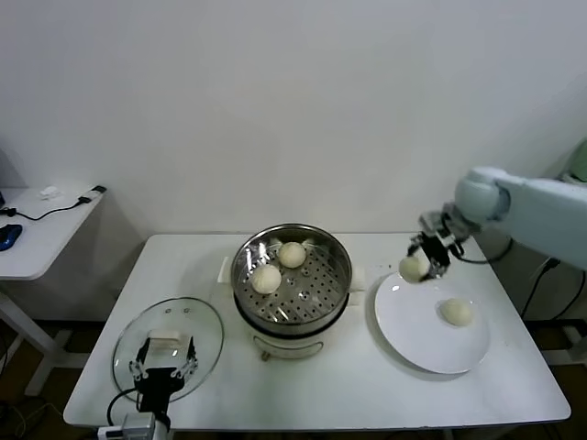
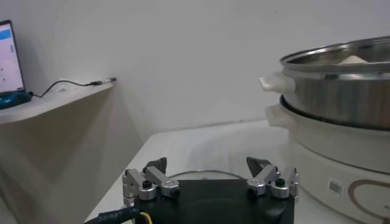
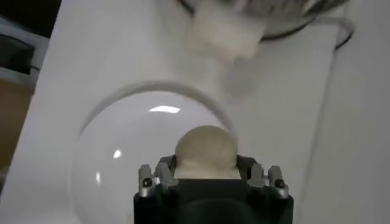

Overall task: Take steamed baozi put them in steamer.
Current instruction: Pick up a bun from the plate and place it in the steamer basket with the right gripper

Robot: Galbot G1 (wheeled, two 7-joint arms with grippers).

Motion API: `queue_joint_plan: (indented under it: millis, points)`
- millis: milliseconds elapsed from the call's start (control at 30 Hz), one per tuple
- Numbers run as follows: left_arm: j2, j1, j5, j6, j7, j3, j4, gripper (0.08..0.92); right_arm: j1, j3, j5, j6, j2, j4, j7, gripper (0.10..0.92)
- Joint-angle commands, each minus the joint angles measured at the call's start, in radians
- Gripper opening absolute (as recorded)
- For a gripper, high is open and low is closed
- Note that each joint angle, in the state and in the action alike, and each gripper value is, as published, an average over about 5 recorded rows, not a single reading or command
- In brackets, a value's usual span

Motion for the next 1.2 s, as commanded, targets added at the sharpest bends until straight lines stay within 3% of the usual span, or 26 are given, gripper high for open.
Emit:
queue_joint_plan:
  millis: [33, 267, 567, 1200]
  points:
    - [-0.002, 0.003, 0.007, -0.003, -0.001, 0.002, -0.006, 0.823, 0.225, 0.048, 0.057, 0.263, 0.270, 0.100, -0.138, 0.662]
    - [-0.002, 0.008, 0.007, -0.004, -0.002, -0.004, -0.011, 0.823, 0.130, 0.012, -0.097, 0.379, 0.395, 0.236, -0.028, 0.657]
    - [-0.008, 0.009, 0.005, -0.009, -0.011, -0.010, -0.007, 0.823, -0.036, 0.002, -0.343, 0.471, 0.467, 0.180, 0.066, 0.662]
    - [-0.007, 0.000, -0.002, -0.007, -0.014, -0.022, 0.004, 0.823, -0.233, 0.008, -0.394, 0.461, 0.547, -0.014, 0.106, 0.662]
